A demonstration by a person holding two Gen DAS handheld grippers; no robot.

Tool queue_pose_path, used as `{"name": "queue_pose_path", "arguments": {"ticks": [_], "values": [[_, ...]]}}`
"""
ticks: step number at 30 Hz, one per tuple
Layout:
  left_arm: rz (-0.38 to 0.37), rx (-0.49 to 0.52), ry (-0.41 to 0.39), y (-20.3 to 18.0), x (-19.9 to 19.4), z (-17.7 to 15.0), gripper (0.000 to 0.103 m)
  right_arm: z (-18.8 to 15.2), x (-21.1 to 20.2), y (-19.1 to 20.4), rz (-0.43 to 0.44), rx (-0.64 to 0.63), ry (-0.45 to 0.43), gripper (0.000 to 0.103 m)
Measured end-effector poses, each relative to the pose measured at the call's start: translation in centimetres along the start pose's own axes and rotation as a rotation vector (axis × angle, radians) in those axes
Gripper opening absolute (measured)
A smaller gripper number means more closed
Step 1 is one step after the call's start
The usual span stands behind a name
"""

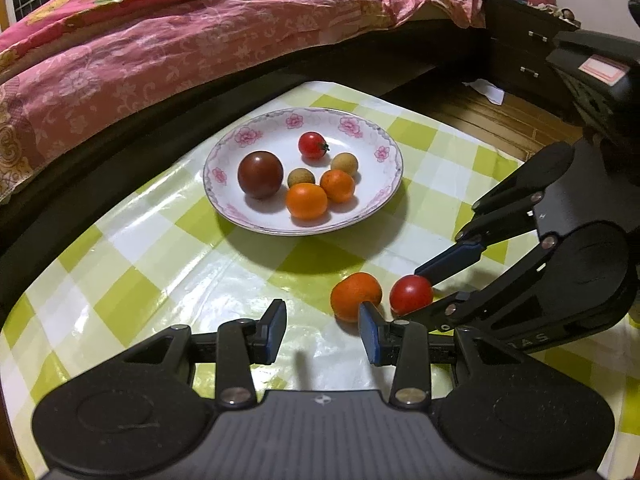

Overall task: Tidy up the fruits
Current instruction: 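Grasp the red tomato with the right gripper while the left gripper grasps the last tangerine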

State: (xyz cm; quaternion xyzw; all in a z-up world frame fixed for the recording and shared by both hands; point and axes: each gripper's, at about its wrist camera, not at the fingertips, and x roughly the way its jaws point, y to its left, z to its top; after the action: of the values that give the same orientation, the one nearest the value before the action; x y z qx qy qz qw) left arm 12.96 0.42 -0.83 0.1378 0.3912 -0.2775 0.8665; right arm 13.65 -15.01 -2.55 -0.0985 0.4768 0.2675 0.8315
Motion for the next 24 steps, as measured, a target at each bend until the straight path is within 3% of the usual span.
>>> {"name": "queue_pose_path", "arguments": {"ticks": [6, 24], "values": [[-0.013, 0.011, 0.013, -0.5, 0.6, 0.1, 0.046, -0.1, 0.2, 0.2, 0.005, -0.002, 0.018, 0.026], [-0.048, 0.048, 0.057, -2.4, 4.4, 0.5, 0.048, -0.3, -0.5, -2.0, -0.070, 0.058, 0.038, 0.027]]}}
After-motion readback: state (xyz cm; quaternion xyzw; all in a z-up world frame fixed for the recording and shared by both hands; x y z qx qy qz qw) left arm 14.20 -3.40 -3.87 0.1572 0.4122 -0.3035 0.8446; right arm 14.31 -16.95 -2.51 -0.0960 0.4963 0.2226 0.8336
